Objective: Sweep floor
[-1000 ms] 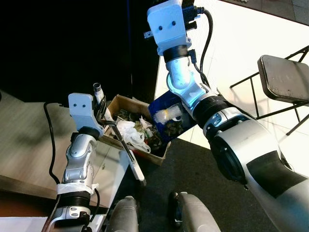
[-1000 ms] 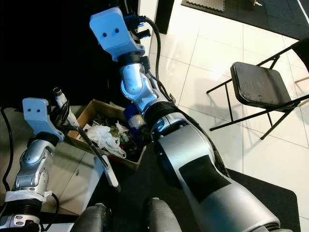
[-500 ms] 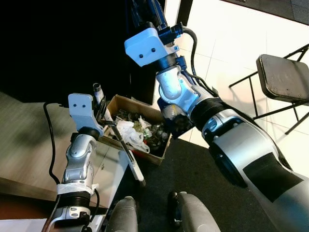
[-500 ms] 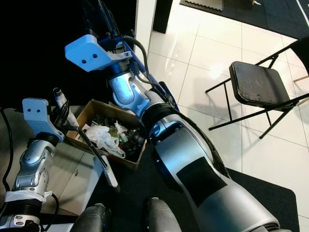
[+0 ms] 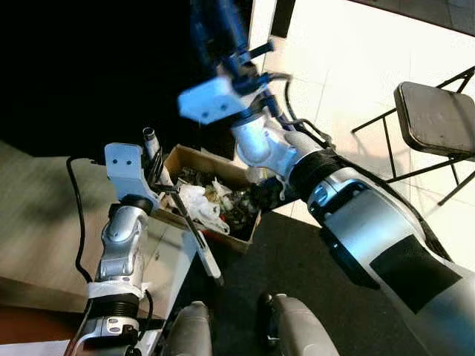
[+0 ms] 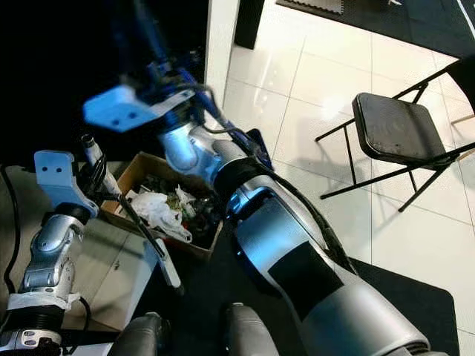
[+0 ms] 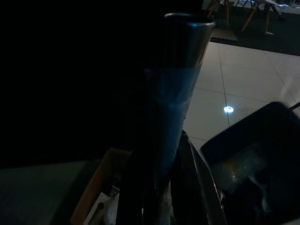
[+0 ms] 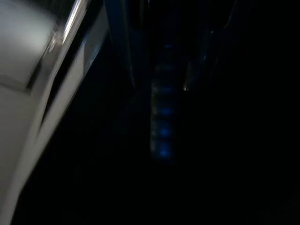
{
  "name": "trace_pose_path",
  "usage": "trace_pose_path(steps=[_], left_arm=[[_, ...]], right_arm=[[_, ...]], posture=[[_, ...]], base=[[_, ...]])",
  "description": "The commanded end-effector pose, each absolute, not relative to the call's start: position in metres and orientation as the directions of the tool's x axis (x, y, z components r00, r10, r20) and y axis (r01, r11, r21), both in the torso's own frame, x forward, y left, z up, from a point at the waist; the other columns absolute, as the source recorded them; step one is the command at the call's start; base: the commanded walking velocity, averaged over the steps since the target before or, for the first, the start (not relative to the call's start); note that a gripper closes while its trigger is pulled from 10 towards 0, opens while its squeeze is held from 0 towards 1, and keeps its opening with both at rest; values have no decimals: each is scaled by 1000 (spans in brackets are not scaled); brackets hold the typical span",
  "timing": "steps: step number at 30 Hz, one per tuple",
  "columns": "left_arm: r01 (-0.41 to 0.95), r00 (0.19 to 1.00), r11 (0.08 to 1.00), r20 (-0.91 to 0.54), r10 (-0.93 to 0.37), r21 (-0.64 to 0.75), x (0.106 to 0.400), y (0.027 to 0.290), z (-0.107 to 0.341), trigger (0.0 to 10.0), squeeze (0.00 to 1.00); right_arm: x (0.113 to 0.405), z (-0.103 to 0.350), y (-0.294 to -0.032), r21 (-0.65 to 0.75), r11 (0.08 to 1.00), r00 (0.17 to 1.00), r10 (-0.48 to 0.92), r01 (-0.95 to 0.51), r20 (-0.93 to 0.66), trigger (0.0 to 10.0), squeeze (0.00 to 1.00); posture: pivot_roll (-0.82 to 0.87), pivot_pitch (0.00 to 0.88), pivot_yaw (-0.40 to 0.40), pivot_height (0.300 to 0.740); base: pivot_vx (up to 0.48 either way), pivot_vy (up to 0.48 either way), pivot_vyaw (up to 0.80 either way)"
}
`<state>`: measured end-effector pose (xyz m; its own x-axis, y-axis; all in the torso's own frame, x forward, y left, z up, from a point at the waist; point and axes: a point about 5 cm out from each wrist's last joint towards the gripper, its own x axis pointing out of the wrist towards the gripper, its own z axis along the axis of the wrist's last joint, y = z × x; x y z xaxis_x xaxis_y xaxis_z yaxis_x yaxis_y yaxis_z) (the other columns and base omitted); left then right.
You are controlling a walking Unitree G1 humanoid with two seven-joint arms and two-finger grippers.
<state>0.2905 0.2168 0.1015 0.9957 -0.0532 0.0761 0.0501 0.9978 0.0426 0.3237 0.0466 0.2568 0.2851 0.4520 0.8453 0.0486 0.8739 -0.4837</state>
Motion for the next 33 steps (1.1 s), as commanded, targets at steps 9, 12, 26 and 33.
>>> trace_pose_path(steps=[9,12,26,33], left_arm=[[64,987,997,144,-70,45,291,211,112,10000,0],[59,988,997,142,-64,45,290,212,111,10000,0],[107,986,994,125,-110,31,296,203,110,10000,0],[137,983,990,114,-140,35,301,200,110,10000,0]], right_arm=[[306,266,69,-507,861,135,500,29,856,10000,0],[313,268,63,-471,880,194,453,56,870,10000,0],[388,281,-59,-14,973,718,-159,229,677,10000,0],[407,274,-133,-114,959,816,-156,261,556,10000,0]], posture=[[123,46,-143,740],[124,46,-143,740],[102,35,-107,740],[74,27,-56,740]], base=[[0,0,0],[0,0,0],[0,0,0],[0,0,0]])
